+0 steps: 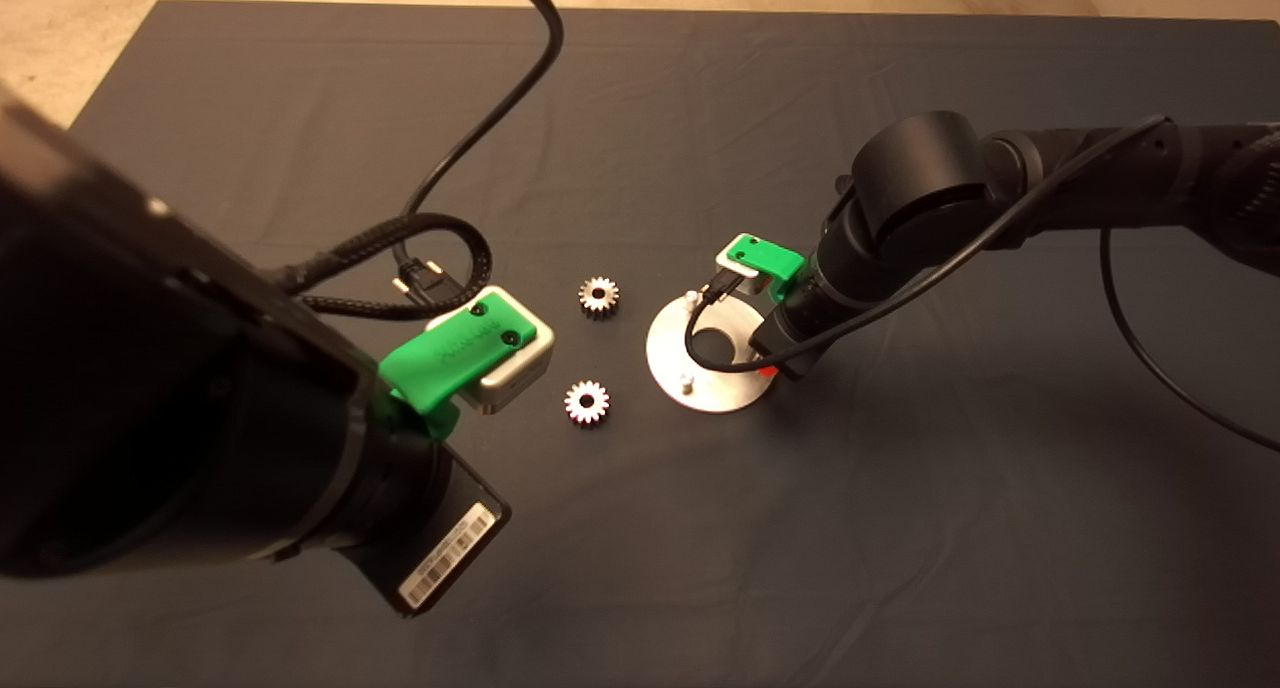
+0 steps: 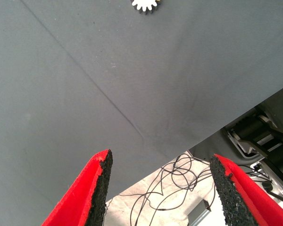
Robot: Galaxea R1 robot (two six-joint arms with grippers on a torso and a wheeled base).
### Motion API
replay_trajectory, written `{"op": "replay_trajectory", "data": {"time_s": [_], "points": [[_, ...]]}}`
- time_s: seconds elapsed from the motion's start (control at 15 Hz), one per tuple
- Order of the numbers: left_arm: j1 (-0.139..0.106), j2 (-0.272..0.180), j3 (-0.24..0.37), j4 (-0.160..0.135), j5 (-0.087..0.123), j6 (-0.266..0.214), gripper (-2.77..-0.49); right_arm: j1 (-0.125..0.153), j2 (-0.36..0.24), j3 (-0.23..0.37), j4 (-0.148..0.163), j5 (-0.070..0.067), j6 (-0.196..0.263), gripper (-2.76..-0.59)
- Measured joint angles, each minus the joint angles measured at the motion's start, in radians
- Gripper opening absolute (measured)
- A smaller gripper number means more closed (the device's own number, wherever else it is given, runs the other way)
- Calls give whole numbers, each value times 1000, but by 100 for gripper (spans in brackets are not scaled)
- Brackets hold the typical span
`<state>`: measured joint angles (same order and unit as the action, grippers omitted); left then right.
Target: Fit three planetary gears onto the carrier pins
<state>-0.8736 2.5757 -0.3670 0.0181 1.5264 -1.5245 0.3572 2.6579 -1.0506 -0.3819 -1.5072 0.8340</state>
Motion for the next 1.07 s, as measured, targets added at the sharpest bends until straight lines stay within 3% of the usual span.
{"op": "replay_trajectory", "data": {"time_s": [0.6,1.07], "points": [[0,-2,0,0,0,0,-180,0,-1,-24,-33,-5,-19,-237],[0,-2,0,0,0,0,-180,-3,-1,-24,-34,-7,-22,-237]]}}
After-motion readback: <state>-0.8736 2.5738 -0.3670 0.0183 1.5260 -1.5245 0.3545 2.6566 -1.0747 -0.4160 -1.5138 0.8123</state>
